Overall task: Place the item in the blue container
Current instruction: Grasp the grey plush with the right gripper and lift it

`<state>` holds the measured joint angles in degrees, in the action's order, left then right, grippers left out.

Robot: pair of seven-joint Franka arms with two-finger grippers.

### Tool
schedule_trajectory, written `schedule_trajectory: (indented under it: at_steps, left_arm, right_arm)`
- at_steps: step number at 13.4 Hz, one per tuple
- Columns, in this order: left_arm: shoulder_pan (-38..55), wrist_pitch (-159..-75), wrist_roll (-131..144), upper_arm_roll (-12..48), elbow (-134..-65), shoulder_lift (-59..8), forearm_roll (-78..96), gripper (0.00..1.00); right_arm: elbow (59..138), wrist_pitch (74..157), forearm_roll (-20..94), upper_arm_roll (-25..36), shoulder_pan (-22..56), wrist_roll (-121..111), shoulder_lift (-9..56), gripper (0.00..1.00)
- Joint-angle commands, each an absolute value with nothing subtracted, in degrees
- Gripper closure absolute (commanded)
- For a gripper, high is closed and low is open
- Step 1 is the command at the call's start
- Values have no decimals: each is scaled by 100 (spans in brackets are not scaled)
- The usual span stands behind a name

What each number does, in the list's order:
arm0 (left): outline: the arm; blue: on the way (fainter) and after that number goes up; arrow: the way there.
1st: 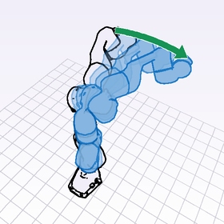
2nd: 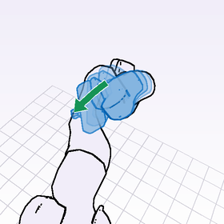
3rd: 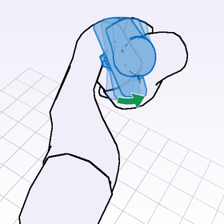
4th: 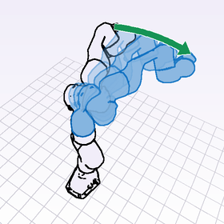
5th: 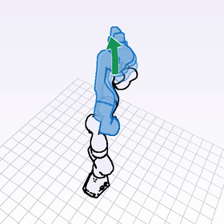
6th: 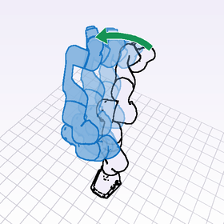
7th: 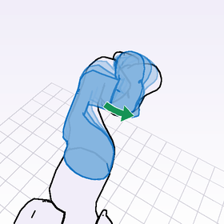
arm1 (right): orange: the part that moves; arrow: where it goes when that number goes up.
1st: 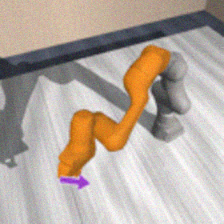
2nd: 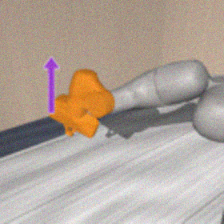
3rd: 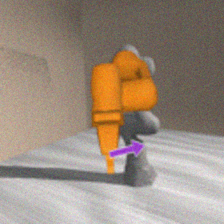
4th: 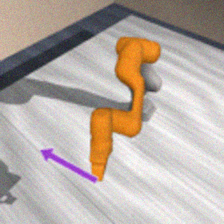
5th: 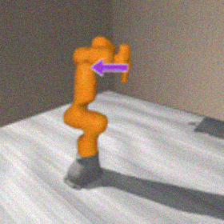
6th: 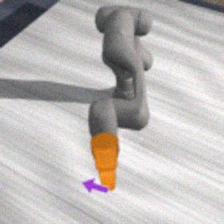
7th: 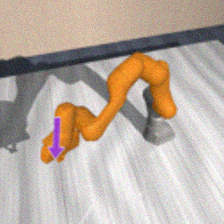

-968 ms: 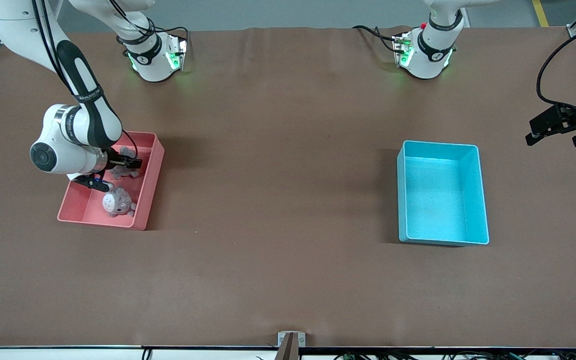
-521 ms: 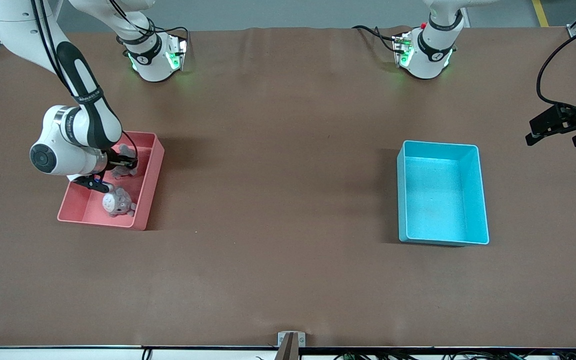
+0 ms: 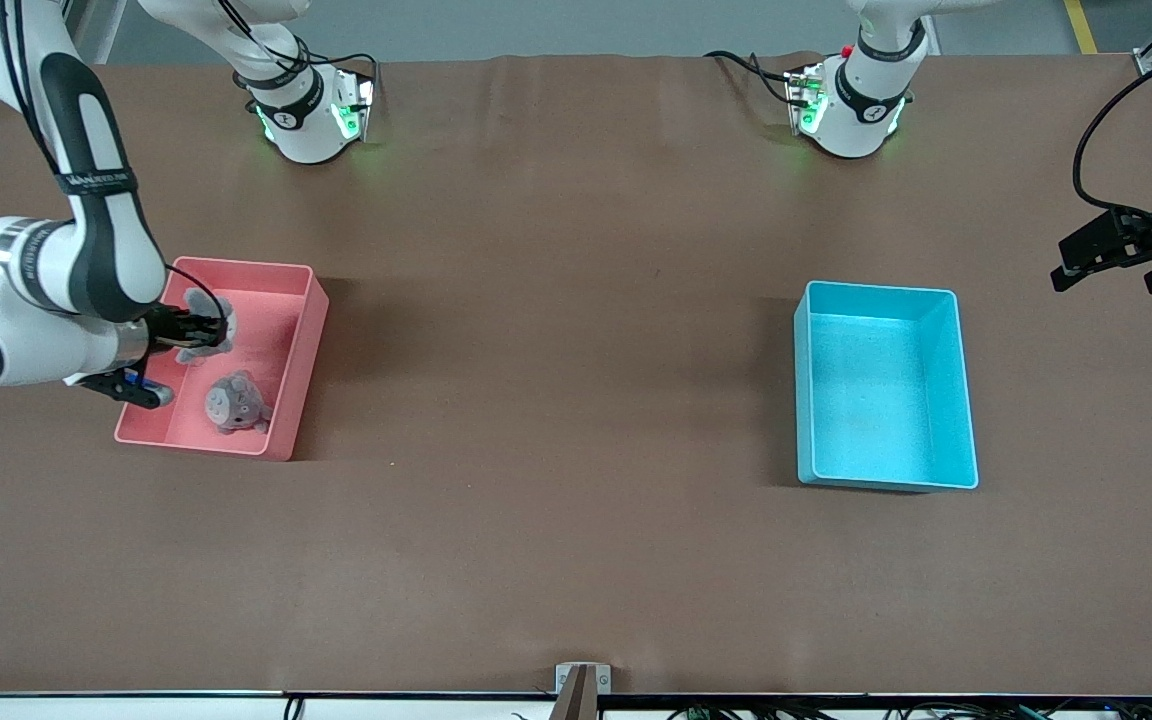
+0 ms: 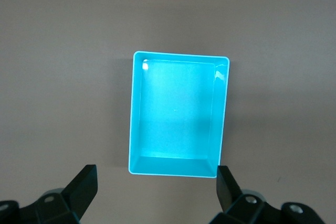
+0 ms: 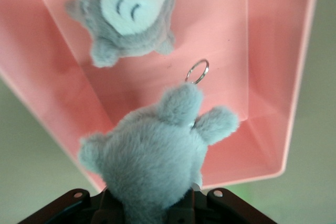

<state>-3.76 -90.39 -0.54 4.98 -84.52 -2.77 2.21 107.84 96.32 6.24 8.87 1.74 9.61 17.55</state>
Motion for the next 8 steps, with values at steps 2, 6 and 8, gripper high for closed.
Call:
schedule_trajectory:
  at_steps: [2,6,8]
  left_arm:
    - [-369,-8947,-88,501,-8394,-378,264,0]
    - [-378,-8947,-70,501,-8394,-378,316,0]
    - [-361,-8947,-53,501,-8402,-413,316,0]
  right_arm:
    - [9952,8844,1070,809,298,1693,1688,98]
    - [9598,8824,1362,809,1193,3502,1687,98]
    - [9589,9148,1607,809,1632,4495,1723,98]
